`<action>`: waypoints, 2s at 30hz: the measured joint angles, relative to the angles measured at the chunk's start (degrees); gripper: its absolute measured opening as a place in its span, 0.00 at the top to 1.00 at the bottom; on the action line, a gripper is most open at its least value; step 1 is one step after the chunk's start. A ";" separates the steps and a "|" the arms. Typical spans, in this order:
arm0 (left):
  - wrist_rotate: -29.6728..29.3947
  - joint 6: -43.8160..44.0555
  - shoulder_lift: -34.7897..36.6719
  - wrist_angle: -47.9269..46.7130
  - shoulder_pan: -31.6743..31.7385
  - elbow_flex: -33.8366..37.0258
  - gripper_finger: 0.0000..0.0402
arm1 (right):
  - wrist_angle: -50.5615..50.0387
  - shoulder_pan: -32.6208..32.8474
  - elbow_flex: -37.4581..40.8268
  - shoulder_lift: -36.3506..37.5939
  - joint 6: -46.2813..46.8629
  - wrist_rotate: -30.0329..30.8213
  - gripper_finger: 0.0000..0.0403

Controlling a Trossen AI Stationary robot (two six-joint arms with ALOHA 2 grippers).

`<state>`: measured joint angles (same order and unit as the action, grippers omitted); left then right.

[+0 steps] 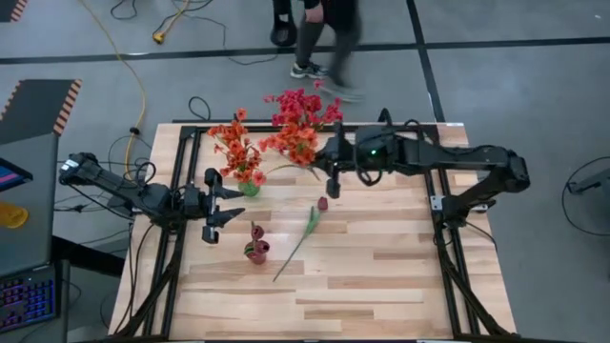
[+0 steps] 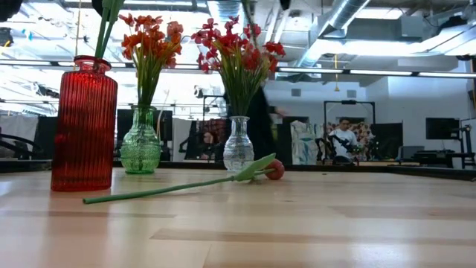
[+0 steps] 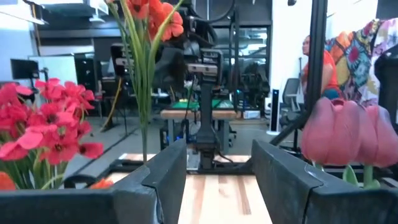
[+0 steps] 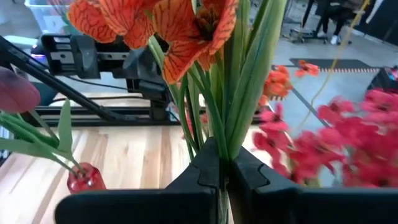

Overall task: Sort flowers into vase by color
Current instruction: Put the orange flower into the green vase

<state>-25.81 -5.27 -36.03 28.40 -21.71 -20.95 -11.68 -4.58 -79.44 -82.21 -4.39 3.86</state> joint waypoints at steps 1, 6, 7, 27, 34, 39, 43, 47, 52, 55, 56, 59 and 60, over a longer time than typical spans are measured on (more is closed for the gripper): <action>-0.15 -0.20 -0.50 0.71 0.00 -0.01 0.58 | 1.08 0.34 0.00 -0.73 -0.05 0.00 0.91; -0.82 -1.56 -2.89 3.93 0.00 -0.02 0.58 | 5.97 1.87 0.00 -4.05 -0.13 -0.02 0.91; -0.82 -1.68 -3.37 4.53 0.00 0.00 0.58 | 7.05 2.12 0.00 -4.70 -0.16 -0.03 0.91; -1.81 -5.08 -15.72 10.16 5.32 -8.15 0.58 | 17.67 5.39 0.02 -11.38 -0.12 -0.07 0.91; 0.02 -6.11 -20.48 10.10 7.14 -11.68 0.58 | 18.17 5.33 0.00 -11.88 -0.09 -0.04 0.91; 0.01 -6.31 -22.29 9.95 8.23 -13.59 0.58 | 18.62 5.63 0.00 -11.88 -0.08 -0.04 0.91; 0.05 -6.08 -23.28 9.60 8.86 -14.97 0.58 | 18.98 5.98 0.00 -11.88 0.01 -0.07 0.90; 0.09 -6.07 -23.58 9.73 8.85 -15.10 0.58 | 19.54 6.46 0.00 -11.88 0.05 -0.37 0.90; 0.27 -4.18 -23.58 9.36 8.83 -15.14 0.58 | 19.63 6.95 0.01 -11.88 0.03 -0.69 0.90; 0.29 -3.52 -23.56 8.39 8.81 -15.14 0.58 | 19.51 7.34 0.02 -11.92 -0.59 -0.70 0.90; 0.35 -3.14 -23.55 8.02 8.81 -15.16 0.58 | 19.42 7.46 0.02 -11.92 -1.08 -0.69 0.90; 0.47 -2.57 -23.54 7.26 8.80 -15.17 0.58 | 19.31 7.76 0.09 -11.92 -1.63 -0.68 0.90; 0.47 -2.57 -23.52 7.24 8.76 -15.17 0.58 | 19.27 7.76 0.09 -11.92 -1.63 -0.68 0.90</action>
<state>-25.34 -7.84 -59.55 35.64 -12.96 -36.12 7.59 3.18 -79.35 -94.13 -6.02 3.18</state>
